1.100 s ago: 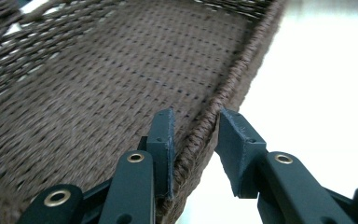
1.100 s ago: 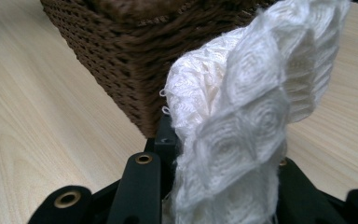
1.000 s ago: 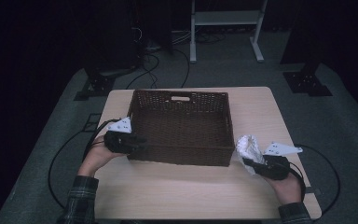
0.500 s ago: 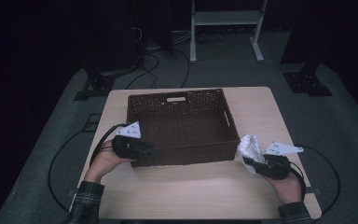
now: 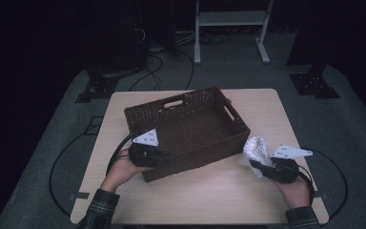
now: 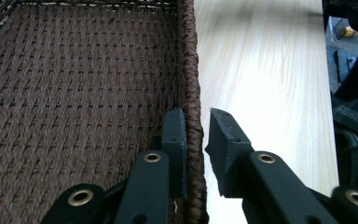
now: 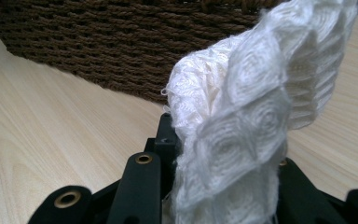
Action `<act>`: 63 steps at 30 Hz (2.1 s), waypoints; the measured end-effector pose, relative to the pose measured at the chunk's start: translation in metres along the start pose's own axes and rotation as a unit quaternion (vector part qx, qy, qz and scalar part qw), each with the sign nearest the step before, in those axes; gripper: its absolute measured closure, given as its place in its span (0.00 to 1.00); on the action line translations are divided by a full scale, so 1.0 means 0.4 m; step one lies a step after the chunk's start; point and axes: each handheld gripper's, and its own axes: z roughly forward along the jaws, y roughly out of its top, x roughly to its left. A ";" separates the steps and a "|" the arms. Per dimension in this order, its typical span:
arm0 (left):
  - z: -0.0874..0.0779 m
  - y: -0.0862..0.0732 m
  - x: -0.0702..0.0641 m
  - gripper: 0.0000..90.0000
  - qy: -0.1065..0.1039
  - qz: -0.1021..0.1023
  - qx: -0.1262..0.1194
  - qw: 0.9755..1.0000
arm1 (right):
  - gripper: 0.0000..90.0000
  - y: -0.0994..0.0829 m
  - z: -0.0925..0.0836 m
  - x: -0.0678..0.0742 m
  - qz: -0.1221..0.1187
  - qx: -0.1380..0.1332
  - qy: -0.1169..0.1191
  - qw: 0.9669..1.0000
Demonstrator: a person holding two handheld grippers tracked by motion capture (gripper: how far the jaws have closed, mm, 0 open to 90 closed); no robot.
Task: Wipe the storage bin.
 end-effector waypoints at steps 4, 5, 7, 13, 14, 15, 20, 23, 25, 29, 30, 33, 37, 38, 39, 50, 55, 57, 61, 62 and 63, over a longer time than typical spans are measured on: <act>0.006 0.000 -0.006 0.88 0.007 -0.016 -0.008 1.000 | 0.77 -0.001 -0.003 -0.002 0.002 -0.001 -0.001 1.000; 0.008 0.000 -0.009 0.88 0.009 -0.019 -0.011 1.000 | 0.77 0.000 -0.002 -0.002 0.002 -0.002 0.000 1.000; 0.014 0.003 -0.016 0.88 0.015 -0.021 -0.014 1.000 | 0.77 0.001 -0.001 -0.001 -0.001 -0.002 -0.001 1.000; 0.038 0.018 -0.039 0.88 0.031 -0.024 -0.017 0.999 | 0.77 0.009 -0.009 0.002 0.001 -0.015 -0.002 1.000; 0.039 0.019 -0.040 0.88 0.032 -0.023 -0.017 0.999 | 0.77 0.013 -0.013 0.003 -0.002 -0.022 -0.003 1.000; 0.041 0.019 -0.041 0.88 0.033 -0.023 -0.018 0.999 | 0.77 0.015 -0.016 0.003 -0.003 -0.026 -0.004 1.000; 0.040 0.017 -0.043 0.89 0.037 -0.019 -0.020 0.999 | 0.77 0.045 -0.006 -0.012 -0.005 -0.034 -0.008 0.999; 0.040 0.016 -0.042 0.89 0.036 -0.018 -0.020 0.999 | 0.77 0.061 0.015 -0.028 -0.003 -0.038 -0.011 0.999; 0.040 0.014 -0.040 0.90 0.033 -0.019 -0.020 0.999 | 0.77 0.065 0.030 -0.038 0.000 -0.035 -0.012 0.999; 0.040 0.013 -0.038 0.90 0.030 -0.024 -0.024 0.999 | 0.77 0.066 0.069 -0.057 0.005 -0.018 -0.011 1.000; 0.040 0.013 -0.038 0.90 0.029 -0.026 -0.023 0.999 | 0.77 0.064 0.077 -0.059 0.006 -0.011 -0.010 1.000; 0.040 0.013 -0.038 0.90 0.029 -0.023 -0.023 0.999 | 0.77 0.056 0.095 -0.062 0.011 0.006 -0.008 1.000; 0.040 0.013 -0.038 0.90 0.029 -0.023 -0.023 0.999 | 0.77 0.040 0.117 -0.074 0.023 0.032 -0.005 0.999; 0.040 0.013 -0.038 0.90 0.029 -0.022 -0.023 0.999 | 0.77 0.035 0.123 -0.078 0.027 0.040 -0.004 0.999; 0.040 0.013 -0.039 0.90 0.030 -0.020 -0.023 0.999 | 0.77 0.030 0.129 -0.081 0.027 0.046 -0.006 0.999; 0.040 0.014 -0.040 0.89 0.031 -0.015 -0.021 0.999 | 0.77 0.001 0.178 -0.084 0.046 0.096 0.004 0.994; 0.040 0.014 -0.040 0.89 0.031 -0.015 -0.021 0.999 | 0.77 -0.002 0.176 -0.084 0.049 0.095 0.004 0.994; 0.040 0.014 -0.040 0.89 0.030 -0.015 -0.021 0.999 | 0.77 0.005 0.166 -0.078 0.046 0.084 0.003 0.995; 0.040 0.013 -0.041 0.89 0.030 -0.014 -0.022 0.999 | 0.77 0.028 0.139 -0.061 0.046 0.048 0.007 0.998; 0.041 0.013 -0.041 0.89 0.030 -0.014 -0.022 0.999 | 0.77 0.035 0.133 -0.054 0.038 0.040 0.003 0.998; 0.041 0.013 -0.041 0.89 0.030 -0.014 -0.022 0.999 | 0.77 0.042 0.126 -0.049 0.036 0.031 0.002 0.999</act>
